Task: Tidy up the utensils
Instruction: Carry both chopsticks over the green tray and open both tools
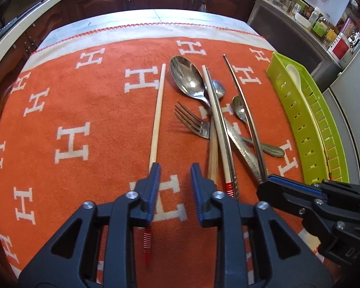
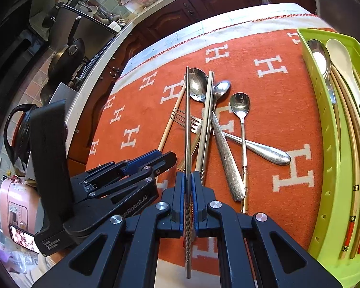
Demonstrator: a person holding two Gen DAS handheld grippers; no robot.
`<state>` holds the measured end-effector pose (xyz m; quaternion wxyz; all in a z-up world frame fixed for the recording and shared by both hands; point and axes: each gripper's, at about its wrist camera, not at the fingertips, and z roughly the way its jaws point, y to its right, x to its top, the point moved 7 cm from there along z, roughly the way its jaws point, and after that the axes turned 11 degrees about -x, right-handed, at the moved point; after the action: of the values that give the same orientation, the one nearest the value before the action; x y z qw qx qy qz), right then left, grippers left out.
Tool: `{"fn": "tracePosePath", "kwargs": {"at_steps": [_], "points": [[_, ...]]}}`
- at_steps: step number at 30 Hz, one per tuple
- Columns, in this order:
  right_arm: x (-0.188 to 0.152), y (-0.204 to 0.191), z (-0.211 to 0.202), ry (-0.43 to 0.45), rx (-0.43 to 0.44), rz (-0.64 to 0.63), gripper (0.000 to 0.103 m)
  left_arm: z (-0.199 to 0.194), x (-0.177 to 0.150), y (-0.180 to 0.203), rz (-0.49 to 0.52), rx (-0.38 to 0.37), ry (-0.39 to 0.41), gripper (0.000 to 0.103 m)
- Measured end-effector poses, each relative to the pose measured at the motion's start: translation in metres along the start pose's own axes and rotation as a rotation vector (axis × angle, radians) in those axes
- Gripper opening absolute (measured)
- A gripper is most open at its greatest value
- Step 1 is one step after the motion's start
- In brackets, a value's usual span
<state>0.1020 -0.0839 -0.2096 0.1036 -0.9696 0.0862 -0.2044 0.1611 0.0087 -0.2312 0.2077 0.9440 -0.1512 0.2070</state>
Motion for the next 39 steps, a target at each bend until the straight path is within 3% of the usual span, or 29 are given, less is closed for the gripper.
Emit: {"fn": "tracePosePath", "kwargs": {"at_steps": [3, 10, 16, 17, 18, 21, 26, 33, 37, 39], "points": [[0.000, 0.002, -0.002, 0.006, 0.008, 0.004, 0.004, -0.009, 0.002, -0.004, 0.009, 0.031, 0.037, 0.045], [0.000, 0.005, -0.004, 0.008, 0.025, 0.017, 0.004, 0.000, 0.001, -0.014, 0.005, 0.070, 0.012, 0.045], [0.002, 0.010, -0.006, 0.015, 0.030, 0.031, 0.004, 0.009, 0.001, -0.016, 0.029, 0.127, 0.002, 0.023], [0.002, 0.012, -0.007, 0.017, 0.032, 0.035, 0.004, 0.009, 0.001, -0.016, 0.032, 0.136, 0.002, 0.009], [0.002, 0.012, -0.008, 0.017, 0.033, 0.037, 0.004, 0.009, 0.002, -0.016, 0.034, 0.141, -0.005, 0.004], [0.002, 0.015, -0.010, 0.021, 0.039, 0.045, 0.004, 0.006, 0.003, -0.018, 0.016, 0.182, -0.002, 0.003], [0.005, 0.020, -0.023, 0.051, 0.046, 0.051, 0.004, -0.023, 0.011, -0.009, -0.033, 0.182, 0.063, 0.003], [0.021, 0.054, -0.061, 0.112, 0.047, 0.117, 0.004, -0.066, 0.040, 0.048, -0.026, 0.049, 0.123, 0.003], [0.032, 0.086, -0.090, 0.154, 0.013, 0.145, 0.004, -0.059, 0.058, 0.101, -0.002, -0.056, 0.100, 0.003], [0.037, 0.111, -0.106, 0.182, -0.047, 0.157, 0.004, -0.044, 0.067, 0.131, 0.020, -0.102, 0.064, 0.003]]}}
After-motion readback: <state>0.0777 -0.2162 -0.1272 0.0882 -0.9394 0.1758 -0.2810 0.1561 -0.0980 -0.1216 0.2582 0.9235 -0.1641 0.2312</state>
